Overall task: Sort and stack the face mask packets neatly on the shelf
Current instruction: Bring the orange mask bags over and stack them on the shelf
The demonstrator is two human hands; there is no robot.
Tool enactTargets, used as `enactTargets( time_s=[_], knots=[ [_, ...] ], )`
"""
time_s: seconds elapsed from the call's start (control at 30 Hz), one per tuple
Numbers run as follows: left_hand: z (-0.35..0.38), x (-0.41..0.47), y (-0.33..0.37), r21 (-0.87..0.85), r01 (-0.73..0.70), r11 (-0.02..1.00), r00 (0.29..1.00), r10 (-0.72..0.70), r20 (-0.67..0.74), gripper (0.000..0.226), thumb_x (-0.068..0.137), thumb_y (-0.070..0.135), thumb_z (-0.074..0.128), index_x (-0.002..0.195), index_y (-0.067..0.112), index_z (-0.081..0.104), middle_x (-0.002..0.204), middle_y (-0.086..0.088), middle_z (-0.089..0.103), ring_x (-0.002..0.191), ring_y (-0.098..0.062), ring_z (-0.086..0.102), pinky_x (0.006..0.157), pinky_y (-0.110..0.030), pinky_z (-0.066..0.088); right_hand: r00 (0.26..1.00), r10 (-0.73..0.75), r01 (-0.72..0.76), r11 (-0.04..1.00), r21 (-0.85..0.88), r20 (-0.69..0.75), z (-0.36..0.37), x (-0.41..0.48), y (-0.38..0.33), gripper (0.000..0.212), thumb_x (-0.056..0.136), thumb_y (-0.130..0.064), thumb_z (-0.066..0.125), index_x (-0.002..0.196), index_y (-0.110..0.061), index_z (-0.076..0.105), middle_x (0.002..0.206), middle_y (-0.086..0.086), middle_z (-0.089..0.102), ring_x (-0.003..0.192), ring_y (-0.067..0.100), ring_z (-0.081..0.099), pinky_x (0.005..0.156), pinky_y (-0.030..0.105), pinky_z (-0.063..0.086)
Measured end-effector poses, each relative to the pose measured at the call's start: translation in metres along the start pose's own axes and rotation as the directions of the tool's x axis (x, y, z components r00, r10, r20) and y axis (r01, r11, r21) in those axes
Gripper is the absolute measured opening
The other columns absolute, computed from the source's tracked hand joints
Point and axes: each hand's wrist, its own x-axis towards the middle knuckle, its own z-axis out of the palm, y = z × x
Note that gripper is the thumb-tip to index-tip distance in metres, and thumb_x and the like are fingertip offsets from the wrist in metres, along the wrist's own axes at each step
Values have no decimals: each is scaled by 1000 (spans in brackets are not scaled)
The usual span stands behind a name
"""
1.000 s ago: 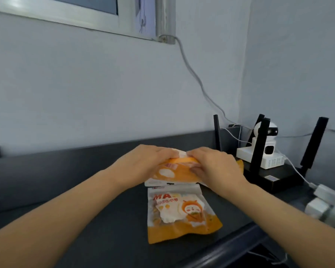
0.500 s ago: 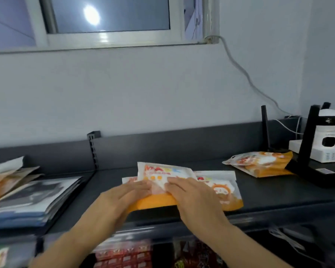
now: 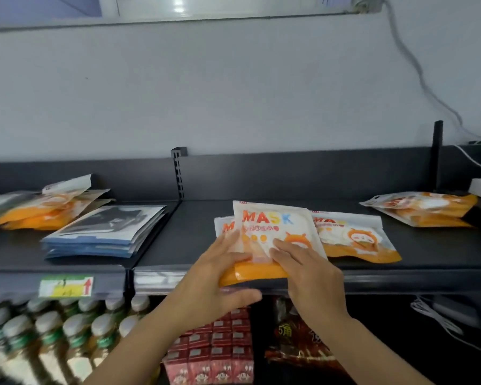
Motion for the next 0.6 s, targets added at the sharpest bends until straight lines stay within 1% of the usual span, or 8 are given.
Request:
enactTargets(
  time_s=[0.07, 0.13, 0.2, 0.27, 0.33, 0.37, 0.47, 0.6],
  knots=[
    [-6, 2, 12, -103, 133, 986, 990, -136, -25, 66, 78, 74, 33, 130, 38, 48, 158, 14, 10, 144, -1, 11, 111, -28, 27, 998, -25, 25, 1000, -6, -56, 3, -3, -2, 57, 46, 4, 86, 97, -18, 76, 106, -3, 72, 84, 18, 70, 56, 28, 54],
    [-10, 12, 16, -136, 280, 950, 956, -289, -47, 72, 83, 68, 29, 144, 29, 30, 159, 5, 9, 144, -8, 16, 111, -30, 23, 991, -61, 56, 997, -43, -119, 5, -8, -5, 46, 56, 2, 83, 98, -16, 76, 106, 0, 72, 82, 20, 70, 55, 28, 54],
    [-10, 26, 15, -83, 388, 918, 921, -389, -3, 79, 83, 68, 44, 147, 34, 15, 158, 1, 16, 135, -20, 39, 109, -39, 34, 980, -81, 71, 996, -62, -184, 8, -14, -9, 29, 71, -6, 75, 99, -15, 76, 106, 1, 72, 84, 21, 69, 57, 30, 54],
    [-9, 36, 8, -92, 414, 906, 910, -412, 46, 89, 65, 71, 61, 138, 41, 21, 147, 3, 35, 117, -21, 56, 95, -45, 49, 976, -63, 50, 997, -65, -208, 11, -17, -15, 27, 82, -16, 55, 101, -16, 75, 108, 2, 71, 87, 22, 66, 61, 33, 56],
    [-8, 43, 5, -250, 452, 856, 889, -456, 46, 86, 54, 61, 75, 123, 39, 29, 131, 5, 50, 107, -19, 60, 88, -45, 53, 980, -16, 7, 999, -42, -196, 12, -18, -18, 35, 83, -19, 45, 103, -16, 74, 111, 2, 70, 92, 21, 61, 65, 36, 57],
    [-7, 44, 5, -320, 468, 824, 874, -484, 34, 84, 56, 50, 81, 120, 38, 28, 125, 5, 55, 106, -19, 60, 88, -45, 53, 983, 7, -11, 1000, -21, -182, 12, -18, -19, 37, 83, -18, 43, 104, -15, 73, 112, 2, 69, 95, 20, 58, 67, 38, 57],
    [-5, 46, 7, -356, 456, 816, 868, -496, -25, 95, 65, 32, 85, 136, 27, 22, 120, 6, 56, 110, -21, 58, 91, -43, 52, 996, 63, -58, 996, 69, -68, 11, -20, -23, 39, 82, -21, 43, 111, -17, 69, 122, -2, 62, 109, 17, 48, 79, 43, 55],
    [-1, 41, 9, -395, 386, 834, 881, -460, -108, 88, 66, 23, 84, 133, 30, 28, 119, 8, 56, 107, -18, 59, 84, -42, 55, 976, 173, -201, 949, 243, 135, 3, -21, -33, 55, 77, -59, 50, 123, -30, 59, 135, -23, 35, 127, 3, 27, 104, 35, 32]
  ],
)
